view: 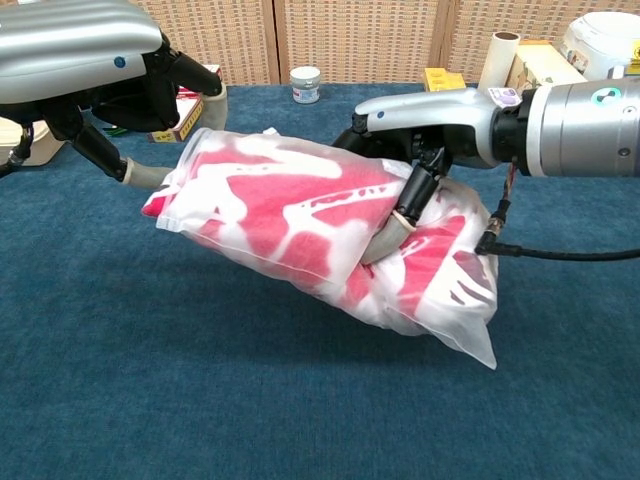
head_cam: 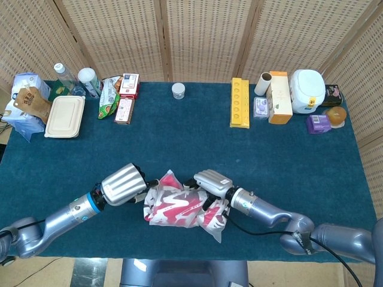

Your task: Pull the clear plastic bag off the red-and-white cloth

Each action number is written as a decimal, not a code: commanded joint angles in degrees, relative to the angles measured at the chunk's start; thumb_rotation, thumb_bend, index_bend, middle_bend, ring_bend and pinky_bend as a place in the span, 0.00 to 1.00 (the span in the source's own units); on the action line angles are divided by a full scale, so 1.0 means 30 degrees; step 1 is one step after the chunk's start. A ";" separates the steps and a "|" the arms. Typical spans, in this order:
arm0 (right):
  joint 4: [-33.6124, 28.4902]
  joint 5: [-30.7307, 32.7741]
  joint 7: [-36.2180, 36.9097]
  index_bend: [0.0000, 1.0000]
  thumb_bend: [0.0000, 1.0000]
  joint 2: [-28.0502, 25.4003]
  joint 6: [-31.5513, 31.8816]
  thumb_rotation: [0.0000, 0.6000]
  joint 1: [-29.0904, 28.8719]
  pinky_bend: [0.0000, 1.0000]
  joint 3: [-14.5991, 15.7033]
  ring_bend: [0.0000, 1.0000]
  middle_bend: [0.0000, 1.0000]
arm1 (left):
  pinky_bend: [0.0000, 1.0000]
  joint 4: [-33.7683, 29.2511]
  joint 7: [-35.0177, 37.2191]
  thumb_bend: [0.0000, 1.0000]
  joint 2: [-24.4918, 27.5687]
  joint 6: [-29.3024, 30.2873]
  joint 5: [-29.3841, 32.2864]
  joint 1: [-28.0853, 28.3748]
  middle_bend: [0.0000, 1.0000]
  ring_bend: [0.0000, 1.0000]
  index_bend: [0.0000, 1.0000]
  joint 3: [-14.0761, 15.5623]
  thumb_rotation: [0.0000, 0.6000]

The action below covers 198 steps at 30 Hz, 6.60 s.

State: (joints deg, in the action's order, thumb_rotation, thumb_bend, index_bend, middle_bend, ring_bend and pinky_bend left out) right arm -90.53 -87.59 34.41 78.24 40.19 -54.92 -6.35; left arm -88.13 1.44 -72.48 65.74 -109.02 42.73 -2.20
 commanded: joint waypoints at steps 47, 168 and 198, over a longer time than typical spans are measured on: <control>-0.0161 0.0008 0.1706 0.78 0.15 -0.0364 0.0290 1.00 -0.0351 1.00 0.0490 1.00 0.89 | 0.84 0.0499 0.0270 0.16 -0.0853 0.1335 0.0555 0.0579 0.99 0.86 0.45 0.0679 1.00; 0.3410 0.7249 -0.1075 0.13 0.14 0.1829 -0.0508 1.00 0.2517 0.51 -0.0452 0.44 0.26 | 0.99 1.3429 0.3903 0.46 -0.9293 -0.1718 0.1958 0.4074 1.00 1.00 0.71 0.1514 1.00; 0.7881 -0.1348 0.0671 0.16 0.07 -0.0216 0.8123 1.00 0.5927 0.25 0.1135 0.33 0.28 | 0.99 1.3279 0.3751 0.45 -0.8945 -0.2449 0.2850 0.4988 1.00 1.00 0.71 0.1723 1.00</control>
State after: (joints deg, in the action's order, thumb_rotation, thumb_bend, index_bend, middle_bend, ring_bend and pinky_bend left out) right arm -67.44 -90.73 36.50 78.03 64.03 -37.32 -3.64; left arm -48.31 12.71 -99.30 58.41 -100.49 57.71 2.94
